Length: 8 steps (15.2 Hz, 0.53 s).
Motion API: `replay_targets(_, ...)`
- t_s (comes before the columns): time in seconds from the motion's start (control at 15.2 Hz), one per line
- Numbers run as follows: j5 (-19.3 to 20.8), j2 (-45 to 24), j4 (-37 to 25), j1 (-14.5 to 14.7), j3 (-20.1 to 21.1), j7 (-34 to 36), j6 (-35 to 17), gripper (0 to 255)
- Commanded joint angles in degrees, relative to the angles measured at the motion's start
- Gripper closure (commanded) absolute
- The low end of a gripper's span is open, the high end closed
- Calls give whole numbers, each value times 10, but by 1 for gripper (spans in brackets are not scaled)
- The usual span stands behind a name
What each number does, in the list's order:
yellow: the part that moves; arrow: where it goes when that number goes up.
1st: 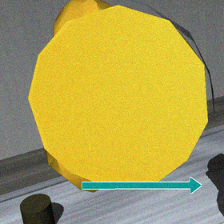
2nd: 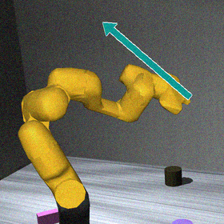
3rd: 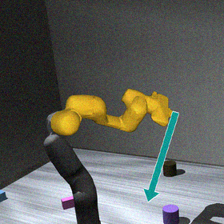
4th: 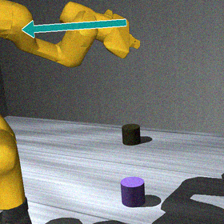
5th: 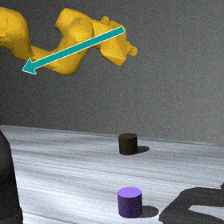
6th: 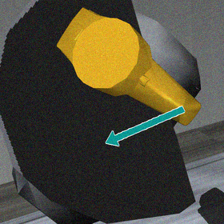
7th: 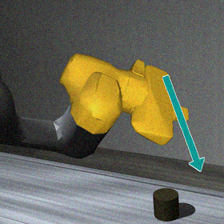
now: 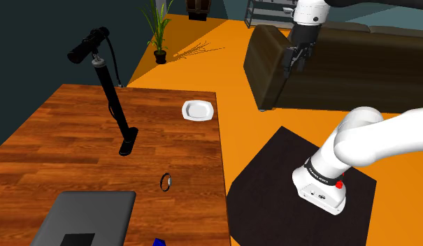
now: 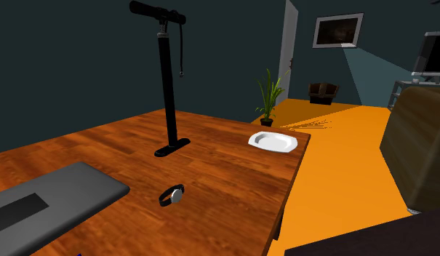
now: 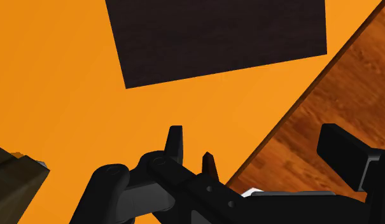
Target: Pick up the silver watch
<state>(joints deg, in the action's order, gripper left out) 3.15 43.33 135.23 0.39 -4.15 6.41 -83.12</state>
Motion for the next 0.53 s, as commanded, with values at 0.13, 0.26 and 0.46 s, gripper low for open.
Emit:
replay_targets(0.13,-17,0,26,7,18,24,-29,0)
replay_targets(0.26,-34,-3,48,15,37,48,-60,0)
replay_targets(0.46,-59,-15,77,27,65,83,-108,0)
